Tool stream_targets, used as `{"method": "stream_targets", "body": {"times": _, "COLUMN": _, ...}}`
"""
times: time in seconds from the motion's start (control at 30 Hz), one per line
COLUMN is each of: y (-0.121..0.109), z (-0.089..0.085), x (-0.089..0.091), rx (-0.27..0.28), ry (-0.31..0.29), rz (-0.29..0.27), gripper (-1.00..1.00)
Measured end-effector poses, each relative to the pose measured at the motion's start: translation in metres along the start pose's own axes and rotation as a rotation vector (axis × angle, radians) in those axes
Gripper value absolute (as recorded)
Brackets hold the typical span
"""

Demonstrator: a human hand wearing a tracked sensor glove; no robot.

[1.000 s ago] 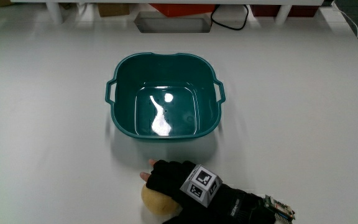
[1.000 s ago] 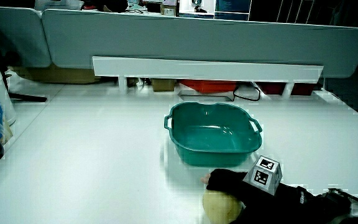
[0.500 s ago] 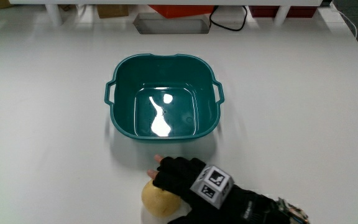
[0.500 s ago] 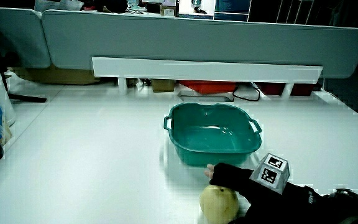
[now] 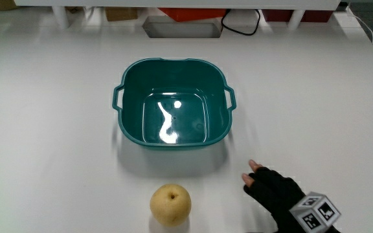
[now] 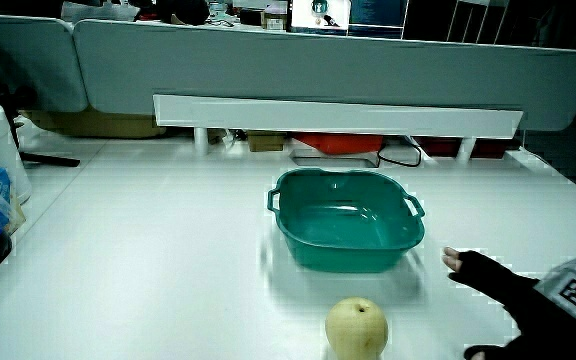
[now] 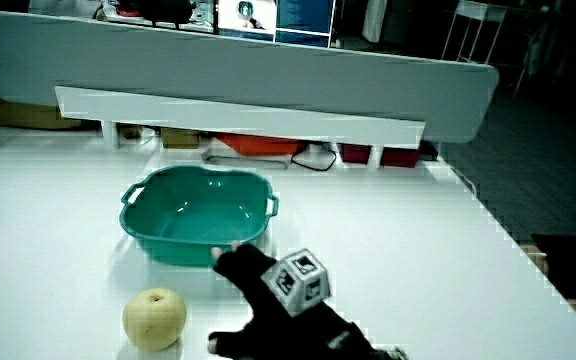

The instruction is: Place pear on desk

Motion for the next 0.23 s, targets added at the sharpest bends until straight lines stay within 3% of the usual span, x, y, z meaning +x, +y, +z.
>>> {"method": "stream_targets", "body": {"times": 0.1, "y": -0.002, "z": -0.004, "x": 0.004, "rx": 0.036, "ry": -0.044, "rz": -0.063, "gripper": -1.00}}
{"method": "stream_targets", "body": {"times": 0.2, "y": -0.001, "z": -0.017, "x": 0.010, "rx": 0.055, "ry": -0.191, "rz": -0.158, "gripper": -1.00}}
{"method": "stream_targets", "body": {"times": 0.23, "y": 0.000, "z": -0.015, "x": 0.010, "rx": 0.064, "ry": -0.179, "rz": -0.188, "gripper": -1.00}}
